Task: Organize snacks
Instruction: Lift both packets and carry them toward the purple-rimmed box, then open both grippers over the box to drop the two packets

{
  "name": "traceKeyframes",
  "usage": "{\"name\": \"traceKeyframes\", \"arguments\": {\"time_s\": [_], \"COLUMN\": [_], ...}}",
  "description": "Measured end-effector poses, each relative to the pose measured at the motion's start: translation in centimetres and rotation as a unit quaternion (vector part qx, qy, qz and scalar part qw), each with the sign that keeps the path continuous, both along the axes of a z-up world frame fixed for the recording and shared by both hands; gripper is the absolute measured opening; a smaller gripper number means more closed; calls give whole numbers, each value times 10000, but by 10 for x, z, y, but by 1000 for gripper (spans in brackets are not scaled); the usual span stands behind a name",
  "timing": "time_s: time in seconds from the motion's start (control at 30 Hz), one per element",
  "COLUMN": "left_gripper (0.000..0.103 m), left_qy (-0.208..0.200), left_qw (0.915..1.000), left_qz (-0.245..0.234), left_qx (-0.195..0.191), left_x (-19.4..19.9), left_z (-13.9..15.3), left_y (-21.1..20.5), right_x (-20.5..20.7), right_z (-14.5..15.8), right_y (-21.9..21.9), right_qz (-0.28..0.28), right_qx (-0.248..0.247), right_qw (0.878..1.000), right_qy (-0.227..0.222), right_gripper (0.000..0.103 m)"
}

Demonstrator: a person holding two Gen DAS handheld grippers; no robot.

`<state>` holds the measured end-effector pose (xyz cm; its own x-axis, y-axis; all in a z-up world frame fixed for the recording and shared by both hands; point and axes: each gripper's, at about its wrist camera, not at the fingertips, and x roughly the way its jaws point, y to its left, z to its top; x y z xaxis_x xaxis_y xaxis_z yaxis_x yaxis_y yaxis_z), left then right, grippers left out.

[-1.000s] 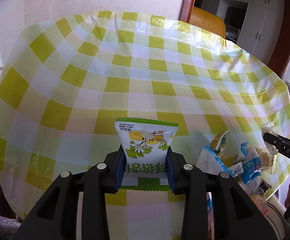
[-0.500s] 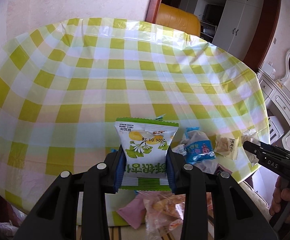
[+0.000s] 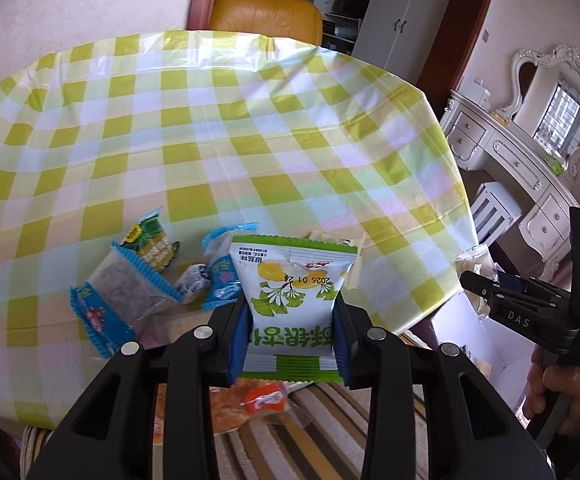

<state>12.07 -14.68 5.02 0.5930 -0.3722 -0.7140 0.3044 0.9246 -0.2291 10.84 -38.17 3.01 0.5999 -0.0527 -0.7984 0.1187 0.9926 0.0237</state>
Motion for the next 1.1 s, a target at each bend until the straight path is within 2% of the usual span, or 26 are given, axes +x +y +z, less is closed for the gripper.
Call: {"name": "traceKeyframes", "arguments": {"time_s": [0.17,0.3,0.53,0.67,0.83,1.1], "left_gripper": [35,35,35,35,35,36], "left_qy": [152,331,648,641,664,820], "left_qw": [9985,9941,9785,9685,9580,9480], "left_qz": [-521,-1028,-1948,-2377,-2728,-3018], "left_qx": [-35,-48,175,380,588,590], "left_x": [-3,-8,-21,-31,-36,-29], "left_z": [-2,-7,-22,-27,-34,-43], "left_y": [-42,-81,-150,-187,-222,-261], "right_x": [-16,-27,-45,-51,-55,-63], "right_z": [-7,-14,-29,-36,-44,-44], "right_y": [-36,-63,-107,-126,-145,-171], "right_qz": [-354,-656,-1143,-1356,-1582,-1954], "right_qx": [-29,-30,36,86,140,124], "right_qw": [9993,9977,9930,9901,9864,9799], "right_qy": [87,157,306,365,417,373], "right_gripper": [43,43,43,43,44,46]}}
